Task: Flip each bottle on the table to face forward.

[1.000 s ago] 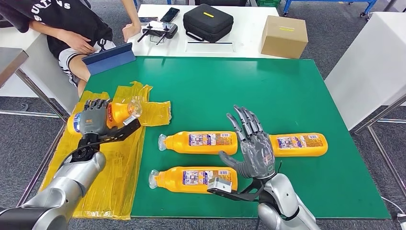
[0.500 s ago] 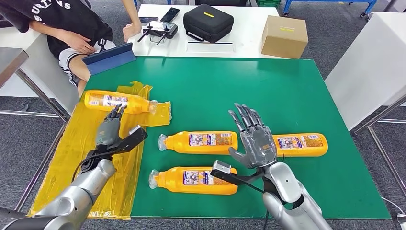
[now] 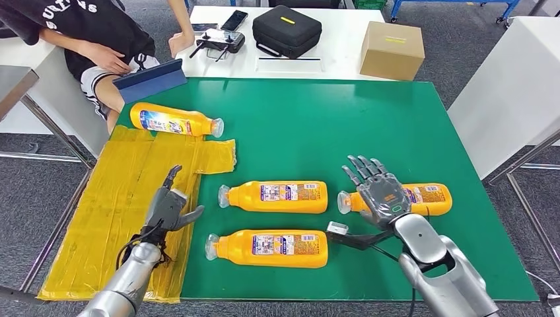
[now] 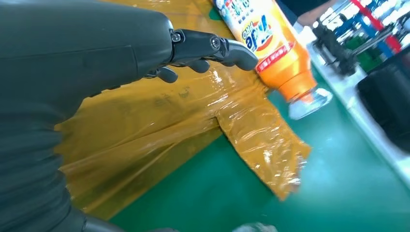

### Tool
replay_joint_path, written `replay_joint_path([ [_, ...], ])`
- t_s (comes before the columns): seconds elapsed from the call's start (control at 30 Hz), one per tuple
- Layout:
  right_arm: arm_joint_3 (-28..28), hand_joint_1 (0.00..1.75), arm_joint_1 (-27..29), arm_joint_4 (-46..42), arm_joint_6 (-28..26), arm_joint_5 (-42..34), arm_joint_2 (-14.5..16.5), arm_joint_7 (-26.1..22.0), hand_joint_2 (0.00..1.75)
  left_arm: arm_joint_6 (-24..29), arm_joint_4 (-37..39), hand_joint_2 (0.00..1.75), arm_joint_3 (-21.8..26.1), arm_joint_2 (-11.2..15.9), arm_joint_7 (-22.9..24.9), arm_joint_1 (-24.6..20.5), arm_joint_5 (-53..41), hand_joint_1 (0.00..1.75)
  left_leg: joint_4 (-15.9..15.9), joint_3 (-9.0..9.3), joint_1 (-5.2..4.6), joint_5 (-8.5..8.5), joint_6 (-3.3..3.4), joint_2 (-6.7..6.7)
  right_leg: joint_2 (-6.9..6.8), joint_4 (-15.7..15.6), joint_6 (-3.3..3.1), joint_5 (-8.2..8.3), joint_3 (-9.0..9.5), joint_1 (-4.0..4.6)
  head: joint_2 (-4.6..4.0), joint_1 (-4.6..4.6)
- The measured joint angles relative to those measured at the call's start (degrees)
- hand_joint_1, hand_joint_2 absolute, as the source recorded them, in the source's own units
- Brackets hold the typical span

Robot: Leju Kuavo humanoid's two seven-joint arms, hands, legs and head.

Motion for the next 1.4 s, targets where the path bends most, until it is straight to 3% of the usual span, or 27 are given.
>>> replay_joint_path([
  [0.23, -6.6, 0.0, 4.0, 0.0, 4.5, -2.2, -6.4, -2.4, 1.75, -0.9, -13.2, 1.75, -3.0, -0.1, 1.2, 7.5, 7.4, 0.0, 0.0, -0.09, -0.05, -0.05, 0.03, -0.13, -0.13, 0.0, 0.03, -0.02, -0.01, -0.04, 0.0, -0.01],
  [0.57, -10.1, 0.0, 6.4, -1.3, 7.9, -5.7, -9.5, -2.8, 1.75, -0.8, -18.7, 1.75, -4.7, -0.1, 1.5, 9.6, 9.2, 0.0, 0.0, -0.03, -0.04, 0.01, 0.07, -0.12, -0.13, 0.0, 0.03, -0.01, 0.01, -0.02, 0.0, -0.02],
  [0.77, -16.8, 0.0, 9.0, -2.4, 10.2, -10.9, -12.3, -4.9, 1.75, -5.6, -23.6, 1.75, -4.7, -0.1, 0.4, 11.4, 16.3, 0.0, 0.0, -0.05, -0.11, -0.01, 0.09, -0.14, -0.13, 0.0, 0.03, -0.01, 0.0, -0.09, 0.0, -0.01],
  [1.0, -23.6, 0.0, 11.9, -2.4, 10.4, -12.4, -13.1, -6.4, 1.75, -6.4, -28.9, 1.75, -4.6, -0.1, 1.1, 12.9, 18.1, 0.0, 0.0, -0.06, -0.13, -0.03, 0.09, -0.13, -0.12, 0.0, 0.05, -0.02, 0.0, -0.1, 0.0, -0.01],
  [1.4, -26.2, 0.0, 11.7, -0.2, 7.2, -11.4, -12.9, -9.3, 1.75, -6.8, -31.3, 1.75, -4.5, -0.1, 1.1, 13.7, 18.2, 0.0, 0.0, -0.05, -0.13, -0.02, 0.1, -0.13, -0.12, 0.0, 0.05, -0.02, 0.01, -0.1, 0.0, -0.01],
])
